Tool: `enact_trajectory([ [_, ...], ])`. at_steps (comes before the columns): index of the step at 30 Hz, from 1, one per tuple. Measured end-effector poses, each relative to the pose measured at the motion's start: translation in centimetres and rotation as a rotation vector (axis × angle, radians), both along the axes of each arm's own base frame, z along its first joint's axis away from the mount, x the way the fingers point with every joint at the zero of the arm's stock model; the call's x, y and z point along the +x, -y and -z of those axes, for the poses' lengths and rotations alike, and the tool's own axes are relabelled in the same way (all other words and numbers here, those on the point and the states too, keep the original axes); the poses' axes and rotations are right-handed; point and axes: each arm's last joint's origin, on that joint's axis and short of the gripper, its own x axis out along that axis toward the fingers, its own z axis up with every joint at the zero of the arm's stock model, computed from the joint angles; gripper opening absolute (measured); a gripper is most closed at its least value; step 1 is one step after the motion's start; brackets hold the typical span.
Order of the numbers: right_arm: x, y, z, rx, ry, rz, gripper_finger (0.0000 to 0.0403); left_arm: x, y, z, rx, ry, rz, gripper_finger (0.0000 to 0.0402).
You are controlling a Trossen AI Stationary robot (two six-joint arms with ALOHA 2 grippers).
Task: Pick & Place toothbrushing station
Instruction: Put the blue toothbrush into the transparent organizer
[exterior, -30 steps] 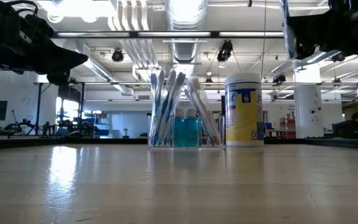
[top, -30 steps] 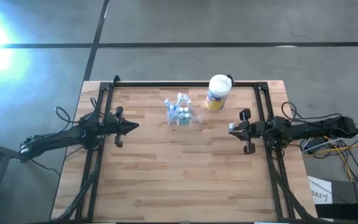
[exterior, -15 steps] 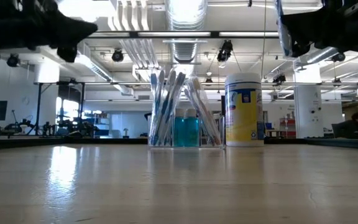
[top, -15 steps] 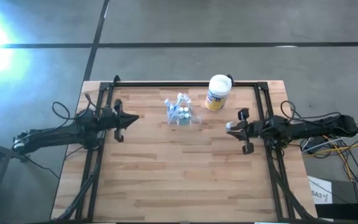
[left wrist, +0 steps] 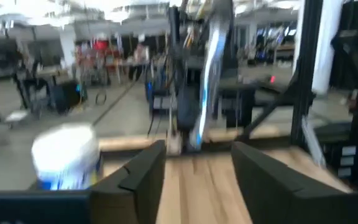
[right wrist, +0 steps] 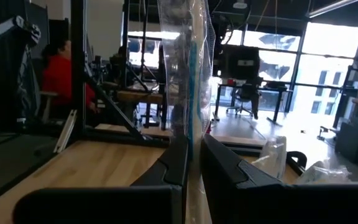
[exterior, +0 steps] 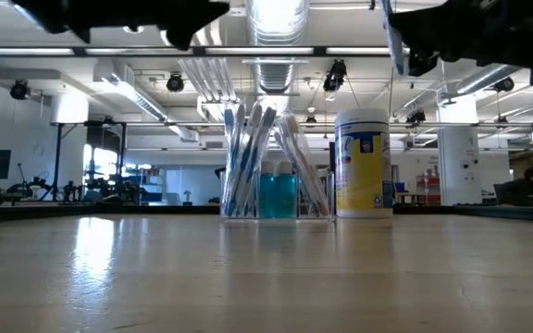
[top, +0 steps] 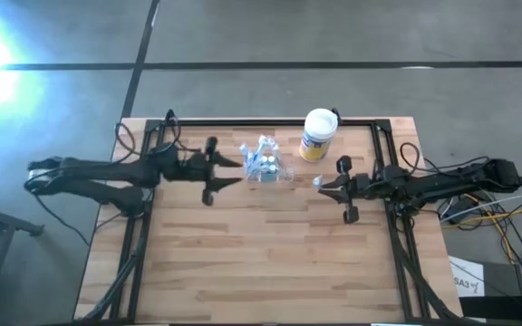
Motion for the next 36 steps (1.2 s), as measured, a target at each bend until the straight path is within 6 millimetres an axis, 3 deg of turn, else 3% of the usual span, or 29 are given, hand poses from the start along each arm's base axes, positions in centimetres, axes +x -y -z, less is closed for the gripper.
enact_trajectory([
  [2, 0.4, 0.0, 0.0, -0.001, 0.004, 0.000, 0.0024, 1.6, -0.2, -0.9, 0.004, 0.010, 0.014, 0.0203],
  [8, 1.6, 0.0, -0.2, -0.008, -0.013, 0.003, 0.0024, 6.1, -0.8, -1.3, 0.013, -0.031, 0.014, 0.0220],
  [15, 3.1, 0.0, -0.1, -0.025, -0.058, 0.007, 0.0024, 9.6, -0.9, -0.8, 0.032, 0.007, 0.150, 0.0220],
  [26, 5.2, 0.1, 0.0, -0.036, -0.108, 0.057, 0.0024, 13.3, -0.9, -0.9, -0.026, 0.003, 0.195, 0.0220],
  [36, 6.4, 0.1, -0.2, -0.034, -0.080, 0.059, 0.0024, 14.0, -0.8, -0.2, -0.013, -0.020, 0.193, 0.0220],
])
